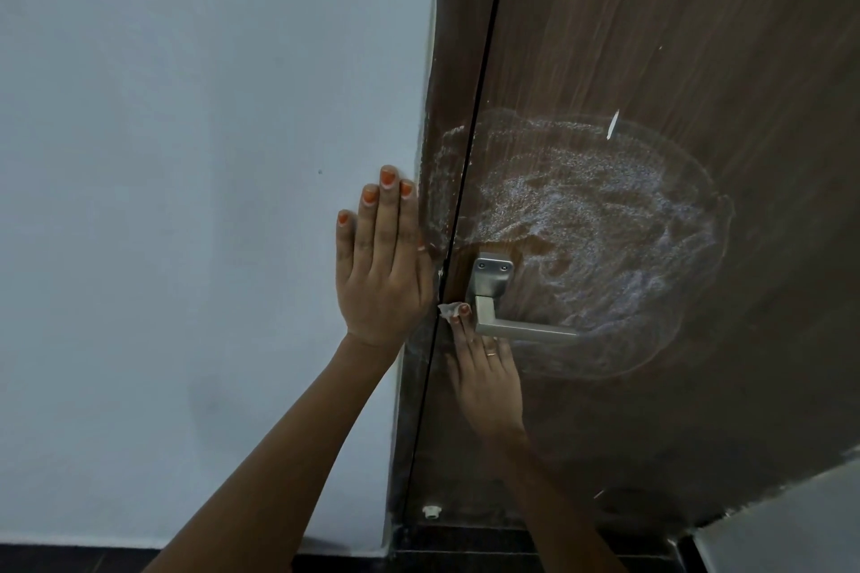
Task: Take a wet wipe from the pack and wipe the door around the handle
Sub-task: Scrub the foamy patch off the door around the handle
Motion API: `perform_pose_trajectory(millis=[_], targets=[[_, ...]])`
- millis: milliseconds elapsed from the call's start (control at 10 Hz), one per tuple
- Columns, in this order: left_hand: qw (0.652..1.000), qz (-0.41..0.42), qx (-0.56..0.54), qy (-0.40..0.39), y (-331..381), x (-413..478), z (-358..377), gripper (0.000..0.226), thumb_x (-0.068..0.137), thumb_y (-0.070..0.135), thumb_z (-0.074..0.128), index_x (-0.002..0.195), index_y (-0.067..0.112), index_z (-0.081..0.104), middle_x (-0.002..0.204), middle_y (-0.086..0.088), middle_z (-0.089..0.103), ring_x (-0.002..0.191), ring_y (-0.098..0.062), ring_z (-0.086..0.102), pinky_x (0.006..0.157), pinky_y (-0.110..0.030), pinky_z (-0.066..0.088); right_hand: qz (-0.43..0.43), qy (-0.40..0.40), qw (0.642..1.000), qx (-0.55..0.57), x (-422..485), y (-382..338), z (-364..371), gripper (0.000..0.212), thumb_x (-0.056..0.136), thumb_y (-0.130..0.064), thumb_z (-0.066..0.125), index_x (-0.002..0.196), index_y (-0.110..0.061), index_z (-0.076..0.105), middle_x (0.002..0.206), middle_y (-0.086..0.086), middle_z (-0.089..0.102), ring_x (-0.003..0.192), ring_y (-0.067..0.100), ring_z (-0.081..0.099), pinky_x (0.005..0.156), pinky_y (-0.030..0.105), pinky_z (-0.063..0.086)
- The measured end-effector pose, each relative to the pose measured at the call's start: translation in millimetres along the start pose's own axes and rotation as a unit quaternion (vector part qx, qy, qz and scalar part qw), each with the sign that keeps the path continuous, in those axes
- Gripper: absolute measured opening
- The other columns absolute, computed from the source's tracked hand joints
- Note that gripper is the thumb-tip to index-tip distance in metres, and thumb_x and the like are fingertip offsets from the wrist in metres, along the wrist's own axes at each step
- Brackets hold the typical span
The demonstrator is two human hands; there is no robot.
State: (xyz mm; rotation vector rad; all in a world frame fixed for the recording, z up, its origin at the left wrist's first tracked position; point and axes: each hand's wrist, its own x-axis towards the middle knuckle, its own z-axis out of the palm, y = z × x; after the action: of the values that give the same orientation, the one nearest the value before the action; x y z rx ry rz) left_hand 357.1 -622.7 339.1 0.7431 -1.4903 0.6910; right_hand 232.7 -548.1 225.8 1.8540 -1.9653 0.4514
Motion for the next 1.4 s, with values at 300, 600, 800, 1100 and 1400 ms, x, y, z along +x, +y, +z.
perform_pose_trajectory(millis=[300,600,800,1100,1400], targets=[[1.0,-0.001,-0.001,-0.004,0,0,0,0.052,0.104,0.019,0.02,0.152,0.011,0.002,0.159,0.001,-0.005,0.146,-0.015,0.0,0.12,-0.034,0.004,0.043,-0.022,0.999,0.004,-10,8,-1,0.056,0.099,-0.034,0.021,0.109,-0.003,0.067,0.104,0.013,0.07,0.099,0.026,0.066,0.092,0.044,0.048],[1.0,-0.002,-0.001,-0.003,0,-1,0,0.051,0.104,0.02,0.02,0.152,0.011,0.003,0.159,0.0,-0.004,0.146,-0.015,0.001,0.12,-0.034,0.004,0.109,0.019,0.992,0.055,-9,5,6,0.034,0.085,-0.025,0.056,0.1,0.005,0.064,0.092,0.022,0.07,0.09,0.035,0.067,0.087,0.056,0.045],[1.0,-0.001,0.001,0.0,0,-1,1,0.051,0.105,0.021,0.02,0.152,0.011,0.004,0.159,0.001,-0.004,0.146,-0.015,0.001,0.12,-0.034,0.005,0.083,0.128,0.985,0.081,13,15,-1,0.04,0.077,-0.01,0.059,0.112,0.008,0.061,0.117,0.028,0.061,0.112,0.043,0.055,0.112,0.043,0.016],[1.0,-0.006,0.003,-0.001,1,-1,1,0.05,0.105,0.021,0.02,0.152,0.012,0.003,0.159,0.001,-0.004,0.146,-0.015,0.001,0.12,-0.034,0.005,-0.016,0.15,0.988,0.027,28,39,-8,0.065,0.065,-0.021,0.065,0.122,0.008,0.051,0.128,0.03,0.052,0.13,0.034,0.03,0.109,0.053,0.004],[1.0,-0.009,0.008,0.0,2,-1,1,0.051,0.105,0.02,0.02,0.152,0.012,0.002,0.159,0.002,-0.004,0.146,-0.014,0.002,0.12,-0.034,0.006,0.091,0.065,0.989,0.101,2,11,11,0.052,0.053,-0.017,0.088,0.097,0.002,0.065,0.09,0.02,0.07,0.087,0.038,0.067,0.083,0.056,0.048]])
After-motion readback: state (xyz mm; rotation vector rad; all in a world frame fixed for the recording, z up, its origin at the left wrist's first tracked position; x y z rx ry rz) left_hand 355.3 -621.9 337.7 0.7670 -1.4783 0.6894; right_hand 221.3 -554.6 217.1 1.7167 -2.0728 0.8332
